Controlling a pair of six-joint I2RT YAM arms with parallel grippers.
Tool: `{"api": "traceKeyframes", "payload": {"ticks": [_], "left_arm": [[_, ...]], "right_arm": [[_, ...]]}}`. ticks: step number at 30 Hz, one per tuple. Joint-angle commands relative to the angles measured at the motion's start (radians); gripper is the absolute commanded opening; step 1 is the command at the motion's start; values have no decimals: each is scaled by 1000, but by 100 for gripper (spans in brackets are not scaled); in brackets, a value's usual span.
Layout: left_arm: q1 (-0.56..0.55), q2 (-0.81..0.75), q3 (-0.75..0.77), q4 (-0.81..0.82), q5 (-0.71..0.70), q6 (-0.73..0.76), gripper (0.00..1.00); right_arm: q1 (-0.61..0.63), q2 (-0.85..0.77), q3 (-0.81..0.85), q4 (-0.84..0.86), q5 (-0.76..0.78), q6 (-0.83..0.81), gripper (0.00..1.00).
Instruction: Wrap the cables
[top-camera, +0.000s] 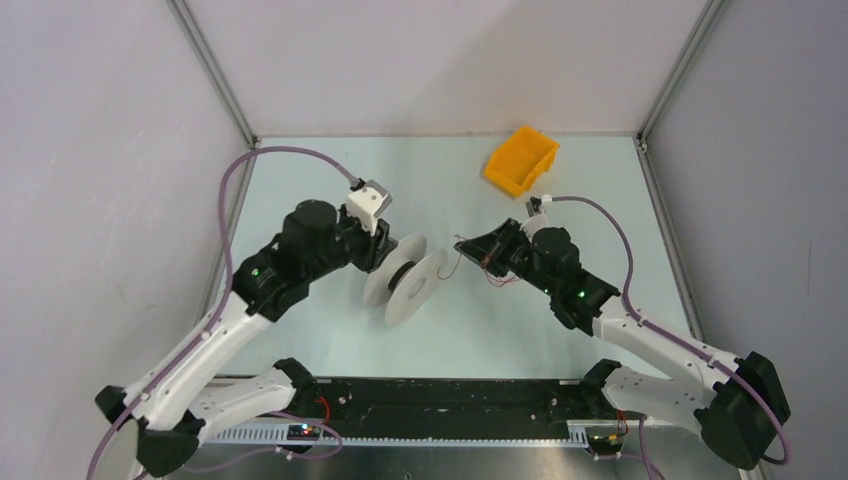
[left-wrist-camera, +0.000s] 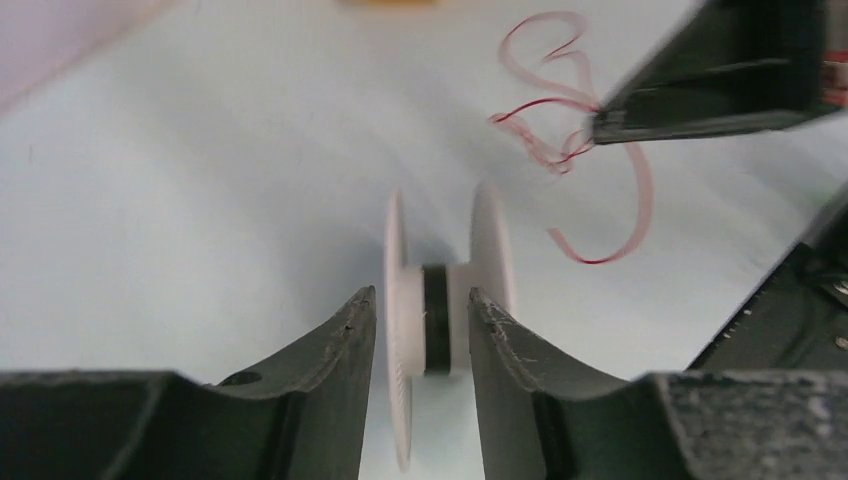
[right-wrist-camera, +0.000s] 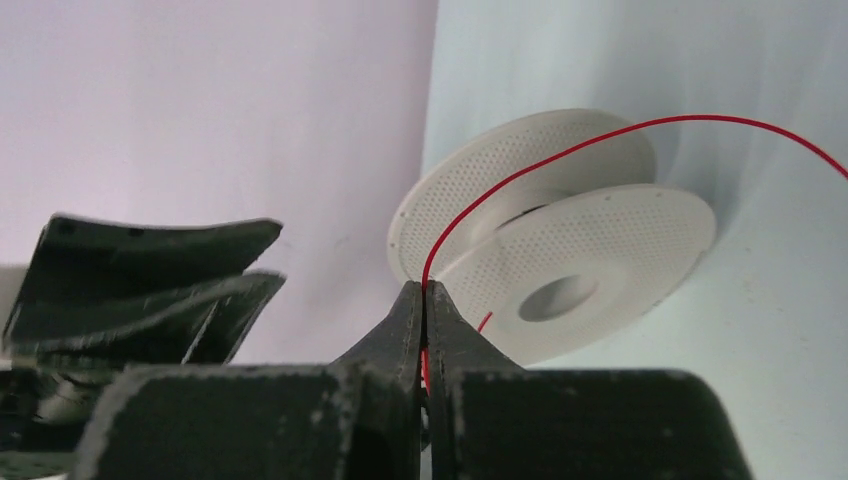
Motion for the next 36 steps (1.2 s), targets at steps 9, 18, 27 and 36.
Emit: {"api": "traceKeyframes", "payload": {"ticks": [9,18,27,36], "left_arm": [[-154,-115,-180,361,274,385,49],[-289,-59,-237,529,107,557,54],[-330,48,-215,584,-1,538,32],[-323,60,-182,566,-66,430,0]], "right_arm": [[0,30,33,172,90,309,0],[23,23,34,170,105,328,0],[27,-12,34,116,108,325,0],[11,-25,32,109,66,271,10]]}}
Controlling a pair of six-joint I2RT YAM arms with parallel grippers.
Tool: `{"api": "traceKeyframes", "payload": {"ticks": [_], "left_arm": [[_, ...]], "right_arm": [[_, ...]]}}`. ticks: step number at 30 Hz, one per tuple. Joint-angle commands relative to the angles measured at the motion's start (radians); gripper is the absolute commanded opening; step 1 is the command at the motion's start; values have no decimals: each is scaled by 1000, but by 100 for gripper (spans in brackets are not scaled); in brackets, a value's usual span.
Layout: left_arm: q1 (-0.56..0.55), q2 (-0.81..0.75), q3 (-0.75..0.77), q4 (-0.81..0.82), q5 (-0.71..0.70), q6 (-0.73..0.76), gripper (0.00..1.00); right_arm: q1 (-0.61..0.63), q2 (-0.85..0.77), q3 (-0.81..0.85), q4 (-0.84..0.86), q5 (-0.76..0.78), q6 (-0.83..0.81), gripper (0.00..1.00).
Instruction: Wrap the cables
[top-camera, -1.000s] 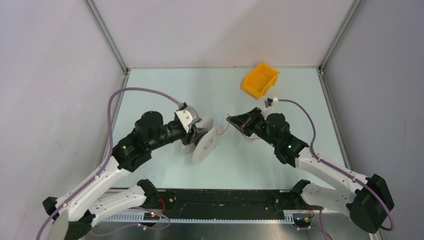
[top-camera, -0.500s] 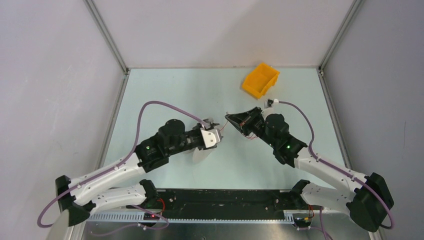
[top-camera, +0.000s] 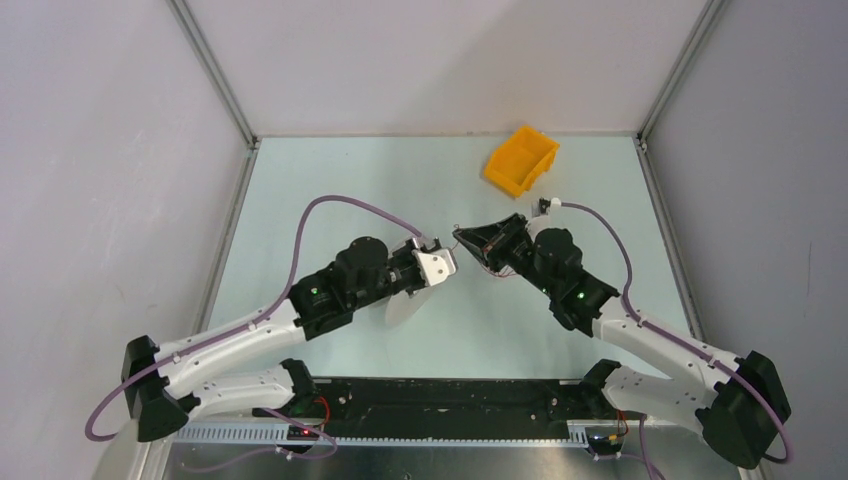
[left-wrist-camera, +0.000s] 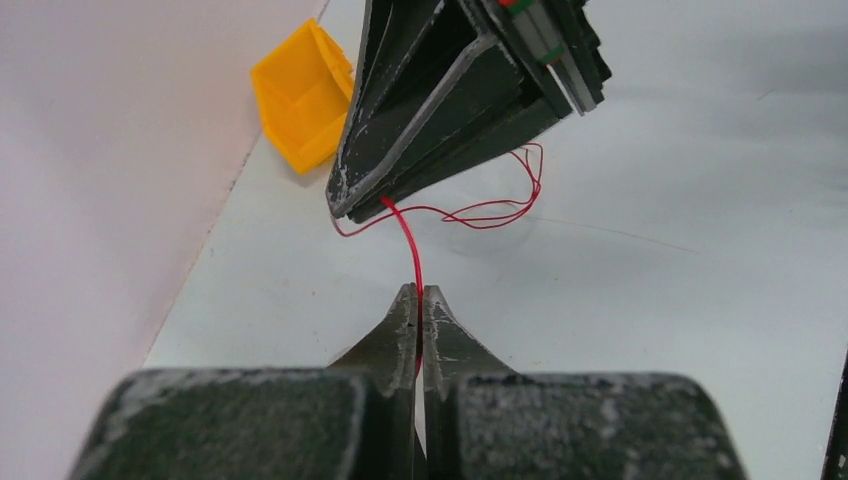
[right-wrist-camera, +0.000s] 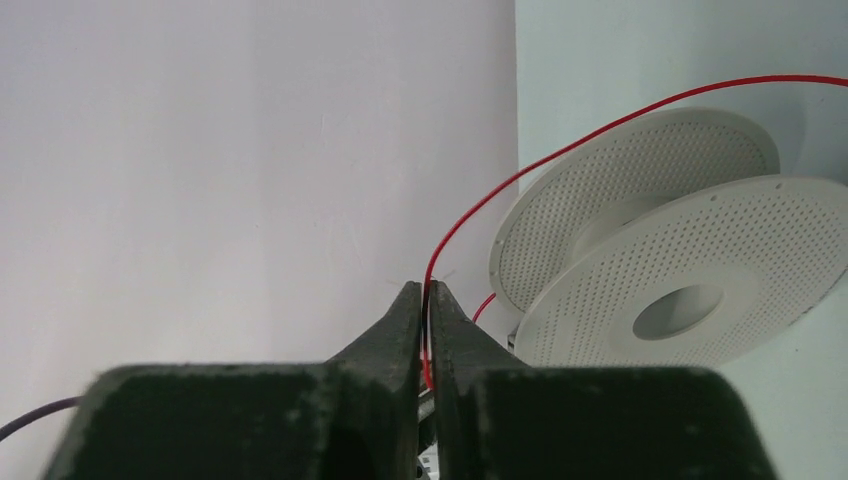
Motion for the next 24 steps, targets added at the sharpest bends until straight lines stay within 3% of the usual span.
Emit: {"api": "traceKeyframes", "payload": {"ticks": [1,3,7,11,15,19,24], "left_arm": [[5,1,66,23,-64,-89,0],[44,0,103,-32,-9,-153,0],[140,-26,138,-86,146,-327,0],[182,-50,141,-127,242,-407,0],[193,-53,145,-167,286,-478,0],[206,-60,146,-193,298,-536,0],[243,-89,144,-233,307,-592,0]], "right_arm": [[-22,-27,32,15,-36,-100,20],[-51,-29,32,36,-125,-231,33],[-135,-72,32,-1,-355,-511,45],[-181,-162,32,-35,-433,-877,49],[-189,-188,32,66,-492,-1192,51],[-192,-86,43,174,-692,-1446,54],[-200,28,95,172,-879,-1706,55]]}}
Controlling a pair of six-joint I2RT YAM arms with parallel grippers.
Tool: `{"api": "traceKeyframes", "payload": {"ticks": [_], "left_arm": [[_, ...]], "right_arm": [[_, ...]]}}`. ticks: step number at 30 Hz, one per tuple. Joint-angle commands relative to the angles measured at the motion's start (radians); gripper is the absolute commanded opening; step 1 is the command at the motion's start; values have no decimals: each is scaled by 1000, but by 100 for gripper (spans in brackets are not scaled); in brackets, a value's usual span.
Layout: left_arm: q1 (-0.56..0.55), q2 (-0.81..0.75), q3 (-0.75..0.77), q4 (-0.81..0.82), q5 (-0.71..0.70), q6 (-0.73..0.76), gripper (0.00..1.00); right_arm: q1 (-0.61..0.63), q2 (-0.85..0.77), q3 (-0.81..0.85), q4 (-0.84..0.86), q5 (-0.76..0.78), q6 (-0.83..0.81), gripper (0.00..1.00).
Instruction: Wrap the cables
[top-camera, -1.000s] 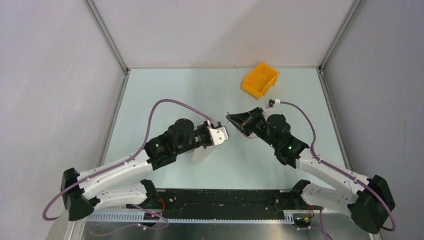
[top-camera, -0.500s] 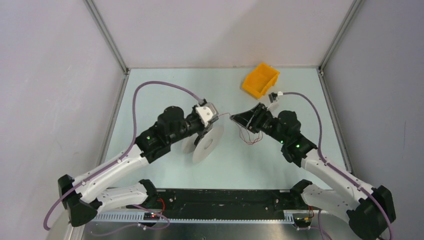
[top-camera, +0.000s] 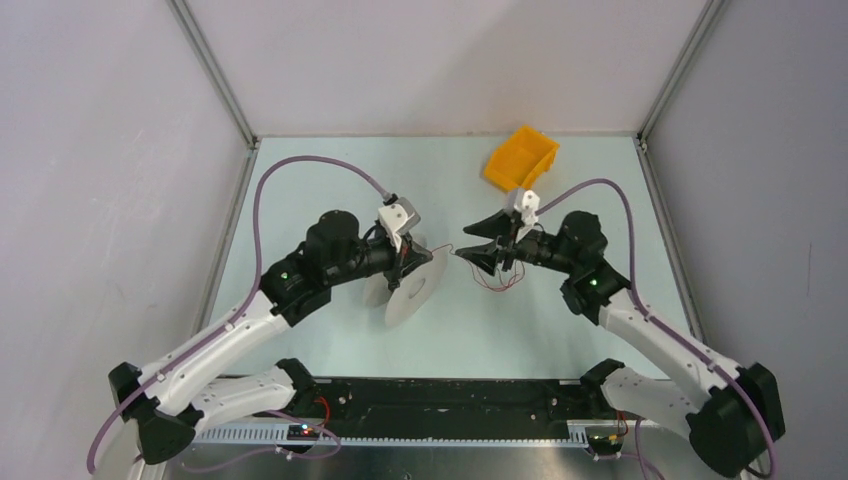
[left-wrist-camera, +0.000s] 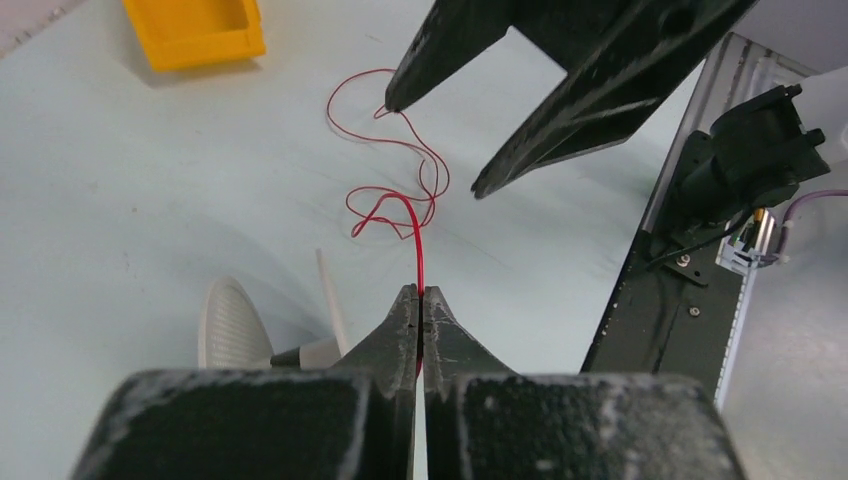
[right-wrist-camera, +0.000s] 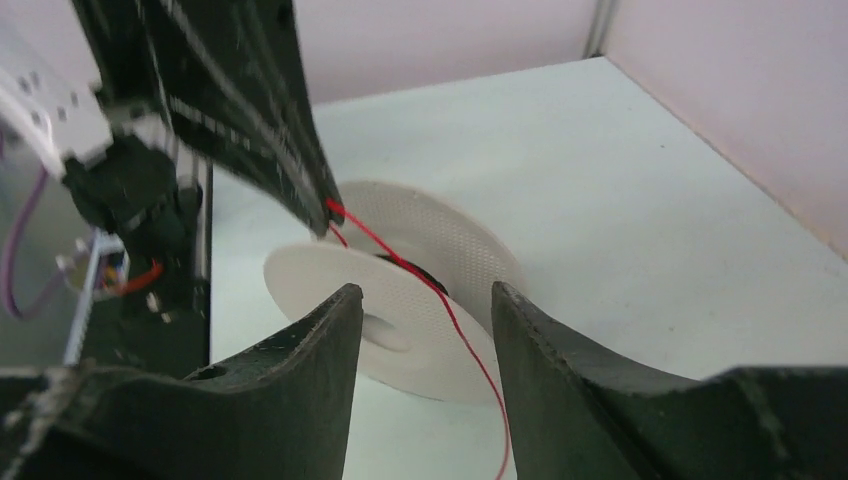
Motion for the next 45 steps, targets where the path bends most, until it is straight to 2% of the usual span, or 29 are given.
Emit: {"api": "traceKeyframes", "payload": {"ticks": [1,7,18,24,26,27,28,30,32,33,37,43,45], "left_arm": [[44,-49,33,-34,39,-92,0],[105,-77,15,-54,74,-133,0],[150,-113,-12,-80,96,-146,0],[176,-136,-28,-100,103,-152,0],[187,-142,-34,-103,107,-158,0],[190,-143,-35,-104,109,-162,0],[195,-144,-40,-106,109,-162,0],[202,-147,-47,-112,105,-166,4],[205,-160,-55,-117,77,-169,15],[205,-167,-57,-121,38,-173,24],[206,-233,-90,-137,-105,-169,43],[206,-324,-136,-169,-283,-166,57],[206,-337,-140,-185,-325,-174,59]], "right_arm": [[-9,87,73,65,-240,-341,54],[4,202,174,60,-361,-419,52],[96,354,320,-66,-322,-554,47],[108,396,338,-75,-286,-578,27],[107,412,345,-73,-280,-585,15],[107,418,348,-74,-283,-589,5],[107,428,354,-82,-286,-605,2],[101,444,371,-103,-283,-626,0],[85,457,384,-109,-260,-642,0],[76,462,387,-96,-240,-643,0],[-21,476,425,-48,-190,-615,0],[-93,516,534,30,21,-653,0],[-85,524,573,6,19,-693,0]]}}
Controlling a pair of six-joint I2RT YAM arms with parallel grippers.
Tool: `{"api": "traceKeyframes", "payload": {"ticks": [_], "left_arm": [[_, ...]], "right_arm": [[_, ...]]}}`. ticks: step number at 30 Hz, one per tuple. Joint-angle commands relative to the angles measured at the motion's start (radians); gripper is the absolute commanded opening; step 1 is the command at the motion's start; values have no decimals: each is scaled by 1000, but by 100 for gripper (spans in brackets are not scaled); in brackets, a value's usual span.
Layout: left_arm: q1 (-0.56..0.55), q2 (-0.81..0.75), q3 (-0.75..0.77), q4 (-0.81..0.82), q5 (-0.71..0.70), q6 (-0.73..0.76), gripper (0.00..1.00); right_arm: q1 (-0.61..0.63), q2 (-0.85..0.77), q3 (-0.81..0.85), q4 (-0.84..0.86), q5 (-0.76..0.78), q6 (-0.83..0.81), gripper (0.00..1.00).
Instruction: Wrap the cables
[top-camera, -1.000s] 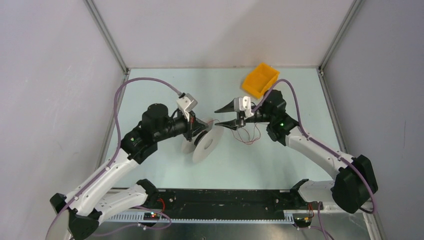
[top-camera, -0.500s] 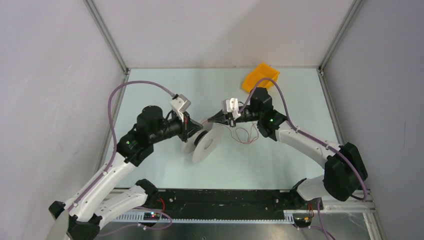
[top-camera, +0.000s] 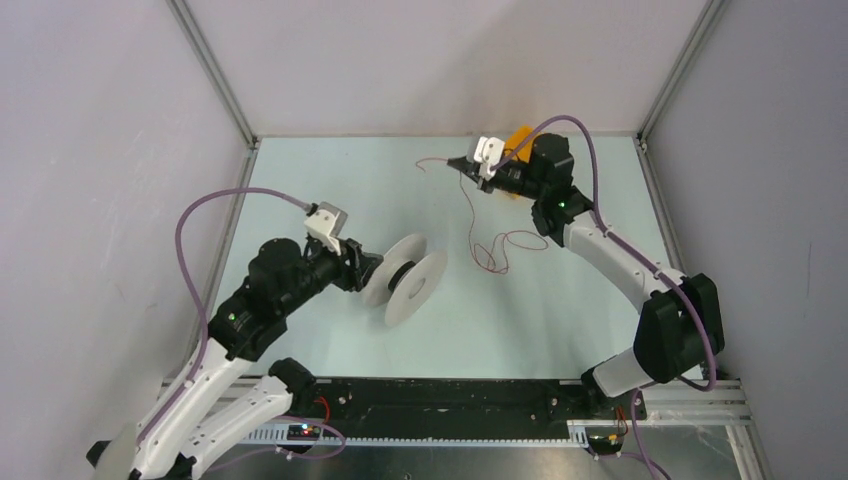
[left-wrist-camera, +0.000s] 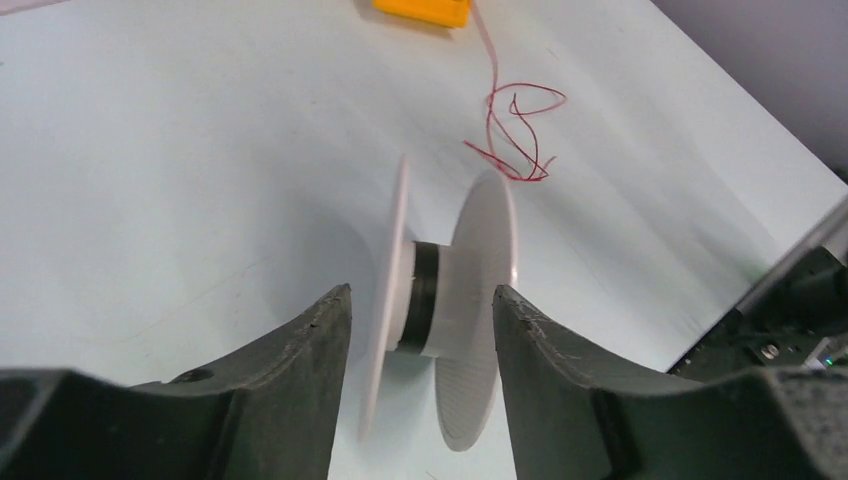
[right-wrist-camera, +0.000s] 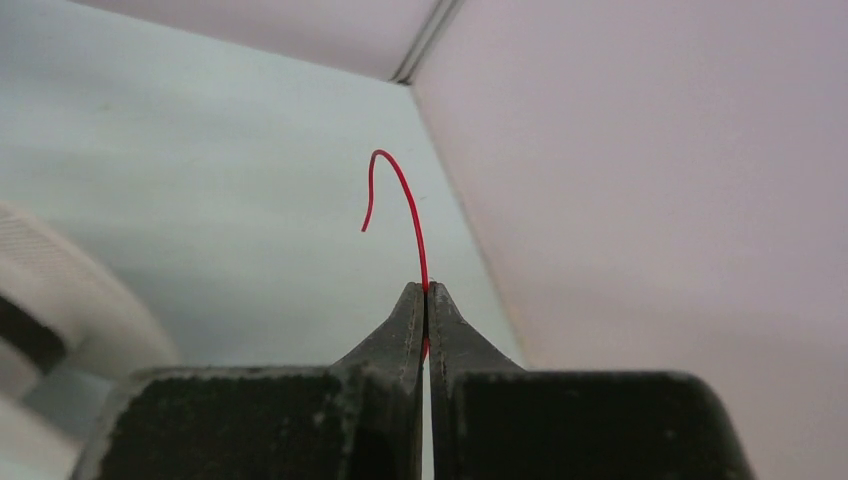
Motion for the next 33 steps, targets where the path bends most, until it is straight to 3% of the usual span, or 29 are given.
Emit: {"api": "traceKeyframes", "payload": {"ticks": [1,9,13,33], "left_arm": [[7,-30,-13,-28,-157,-16,59],[10,-62,-19,-28,-130,-19,64],[12,-70,-27,-27,-119,-15,63],[13,1,-87,72,9,-23,69]], "right_arm": [[14,16,112,53,54,-81,0],[129,56,108,-213,-280,-229,0],[164,62,103,-272,-320,-256,0],[254,130,95,-450,-245,-346,0]]}}
